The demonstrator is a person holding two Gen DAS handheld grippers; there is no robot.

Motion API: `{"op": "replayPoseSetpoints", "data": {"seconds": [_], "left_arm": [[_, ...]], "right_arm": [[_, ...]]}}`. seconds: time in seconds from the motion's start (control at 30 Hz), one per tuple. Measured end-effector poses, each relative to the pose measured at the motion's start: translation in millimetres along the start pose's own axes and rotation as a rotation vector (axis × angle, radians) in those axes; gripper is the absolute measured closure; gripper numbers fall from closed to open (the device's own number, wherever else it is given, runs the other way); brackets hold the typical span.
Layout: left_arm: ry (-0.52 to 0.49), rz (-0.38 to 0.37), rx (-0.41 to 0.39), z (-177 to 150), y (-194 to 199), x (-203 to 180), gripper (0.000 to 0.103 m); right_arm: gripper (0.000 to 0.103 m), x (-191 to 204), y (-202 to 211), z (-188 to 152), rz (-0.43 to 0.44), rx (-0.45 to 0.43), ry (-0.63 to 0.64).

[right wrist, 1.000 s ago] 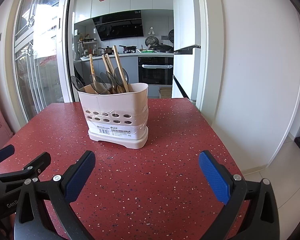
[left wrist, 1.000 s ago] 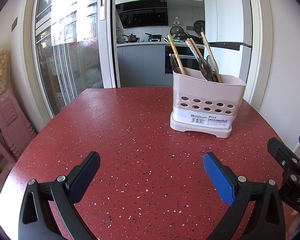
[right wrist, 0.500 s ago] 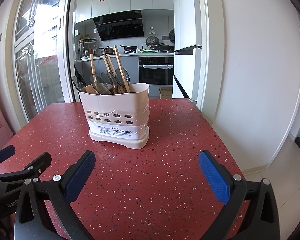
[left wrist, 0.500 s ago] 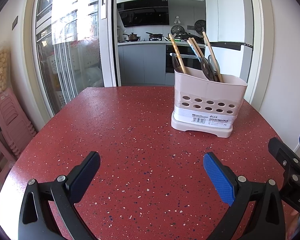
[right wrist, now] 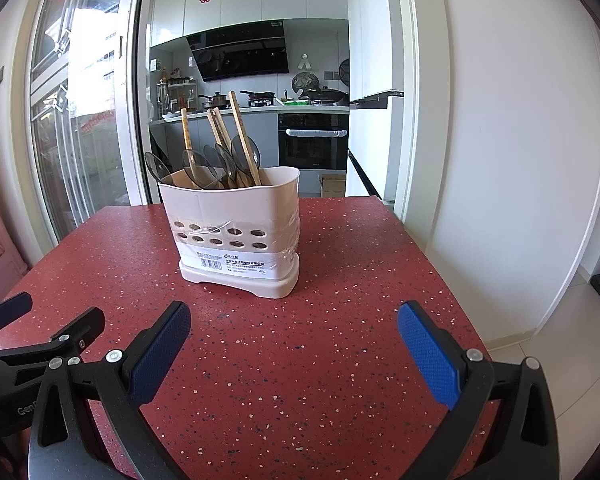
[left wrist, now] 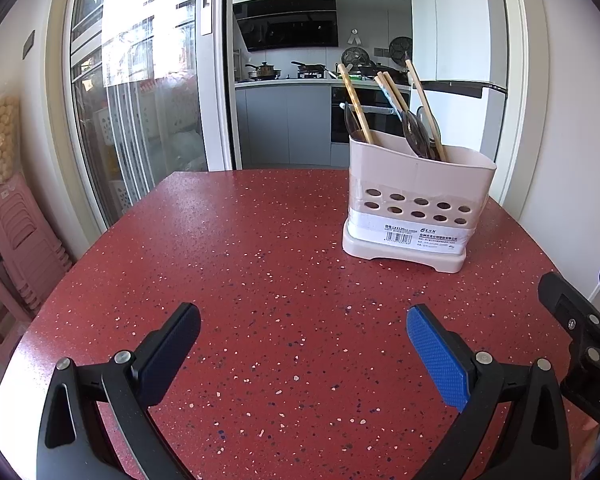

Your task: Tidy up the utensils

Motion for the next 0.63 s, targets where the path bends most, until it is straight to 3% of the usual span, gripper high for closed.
{"op": "replayPoseSetpoints", "data": {"seconds": [0.63], "left_arm": [[-0.014, -0.031, -0.005, 0.9, 1.7, -5.6, 0.000]], "right_arm": [[0.000, 1.3, -0.1, 0.8, 0.003, 0.004, 0.001]]}}
Point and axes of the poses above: each gripper's, at about its wrist camera, not at the fingertips, and y roughly against the way its jaws point, x to its left, z to its top, the point moved 3 cm from there along -y, roughly the way its jaws point, and after that the axes turned 2 degrees about x, right-handed, at the moved point
